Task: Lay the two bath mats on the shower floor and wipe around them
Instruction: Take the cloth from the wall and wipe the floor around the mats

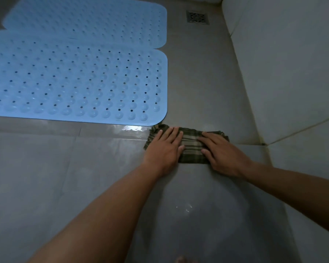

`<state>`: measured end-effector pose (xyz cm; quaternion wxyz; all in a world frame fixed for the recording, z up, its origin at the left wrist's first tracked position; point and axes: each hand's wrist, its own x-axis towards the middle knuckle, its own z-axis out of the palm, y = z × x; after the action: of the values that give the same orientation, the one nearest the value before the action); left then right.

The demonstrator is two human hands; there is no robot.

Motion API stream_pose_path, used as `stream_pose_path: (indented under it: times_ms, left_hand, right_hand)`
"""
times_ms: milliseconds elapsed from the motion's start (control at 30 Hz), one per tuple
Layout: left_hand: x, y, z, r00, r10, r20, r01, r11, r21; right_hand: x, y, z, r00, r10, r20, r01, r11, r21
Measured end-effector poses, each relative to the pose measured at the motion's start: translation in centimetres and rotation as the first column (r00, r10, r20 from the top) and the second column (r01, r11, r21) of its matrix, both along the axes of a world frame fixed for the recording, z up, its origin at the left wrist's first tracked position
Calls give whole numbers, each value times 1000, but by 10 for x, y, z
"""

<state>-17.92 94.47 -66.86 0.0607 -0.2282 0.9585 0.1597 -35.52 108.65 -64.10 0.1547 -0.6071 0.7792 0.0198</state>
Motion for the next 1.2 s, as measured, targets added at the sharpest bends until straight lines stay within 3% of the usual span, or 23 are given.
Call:
stream_pose_path:
  times_ms: [267, 500, 900, 1200]
  left_hand:
    - [40, -32, 4, 999, 22, -24, -22, 1000, -19]
    - [112, -76, 2, 993, 115, 4, -114, 993, -37]
    - [178, -108, 5, 980, 189, 57, -185, 980, -66]
    - [245, -155, 8, 940, 332, 80, -317, 935, -160]
  right_hand:
    - [36, -39, 13, 993, 106, -58, -98, 987, 127]
    - [101, -83, 3, 987, 138, -78, -134, 989, 61]
    - [182, -122, -11, 999, -32, -1, 32, 999, -31]
    - [246, -179, -18, 999, 34, 31, -31, 997, -74]
